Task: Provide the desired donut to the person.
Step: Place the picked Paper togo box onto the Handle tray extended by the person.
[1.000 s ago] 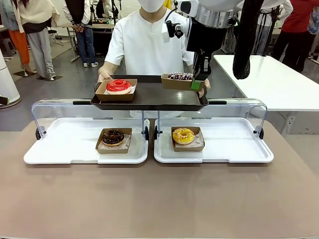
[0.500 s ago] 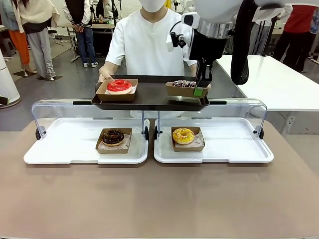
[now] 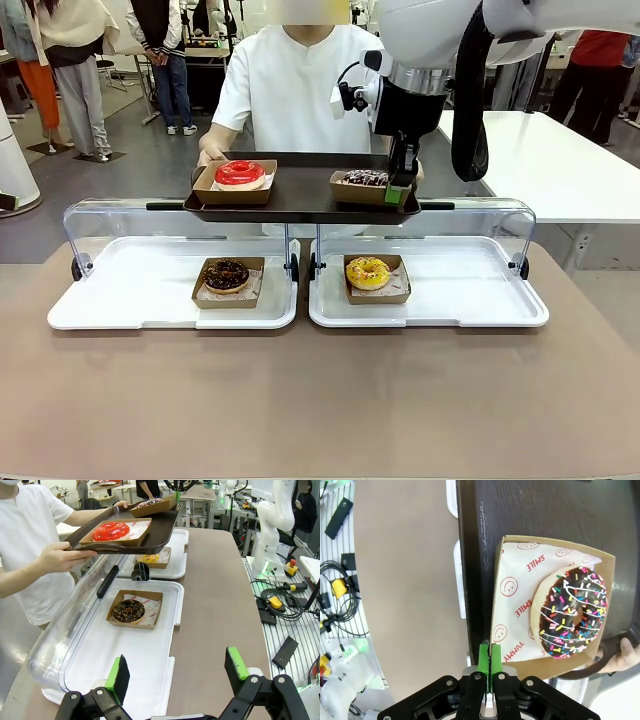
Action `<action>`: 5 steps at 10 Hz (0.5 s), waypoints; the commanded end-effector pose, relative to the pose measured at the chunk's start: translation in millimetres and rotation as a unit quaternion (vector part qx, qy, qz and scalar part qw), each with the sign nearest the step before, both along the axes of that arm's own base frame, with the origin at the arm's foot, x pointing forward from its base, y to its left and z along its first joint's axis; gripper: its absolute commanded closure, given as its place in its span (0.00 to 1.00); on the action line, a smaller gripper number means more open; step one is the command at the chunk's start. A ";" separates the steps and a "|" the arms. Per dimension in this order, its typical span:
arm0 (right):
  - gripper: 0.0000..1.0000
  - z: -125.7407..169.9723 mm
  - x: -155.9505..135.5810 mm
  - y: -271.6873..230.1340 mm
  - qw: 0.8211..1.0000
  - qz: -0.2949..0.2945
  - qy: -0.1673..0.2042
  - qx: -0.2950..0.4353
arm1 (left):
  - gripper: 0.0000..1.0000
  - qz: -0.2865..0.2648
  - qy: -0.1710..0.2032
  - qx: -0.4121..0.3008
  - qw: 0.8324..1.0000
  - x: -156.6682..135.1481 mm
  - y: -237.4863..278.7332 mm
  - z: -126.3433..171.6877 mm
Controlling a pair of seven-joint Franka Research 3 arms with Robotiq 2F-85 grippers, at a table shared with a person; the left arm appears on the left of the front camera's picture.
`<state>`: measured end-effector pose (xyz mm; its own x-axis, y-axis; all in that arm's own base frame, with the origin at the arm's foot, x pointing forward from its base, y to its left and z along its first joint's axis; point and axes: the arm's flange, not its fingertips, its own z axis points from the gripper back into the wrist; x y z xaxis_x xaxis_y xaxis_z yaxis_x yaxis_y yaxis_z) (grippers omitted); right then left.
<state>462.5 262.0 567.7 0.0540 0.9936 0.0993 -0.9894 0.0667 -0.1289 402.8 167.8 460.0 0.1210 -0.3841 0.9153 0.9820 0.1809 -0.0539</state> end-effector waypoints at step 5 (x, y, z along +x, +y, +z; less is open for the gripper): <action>0.35 2.0 -2.9 -1.1 0.999 0.039 -0.005 0.033 | 0.00 0.004 -0.003 -0.004 1.000 -0.3 1.2 1.4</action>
<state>461.6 265.8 572.3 -0.0086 0.9895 0.1443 -0.9906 0.0112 -0.1360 402.8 167.8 460.0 0.1210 -0.3841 0.9153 0.9820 0.1809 -0.0539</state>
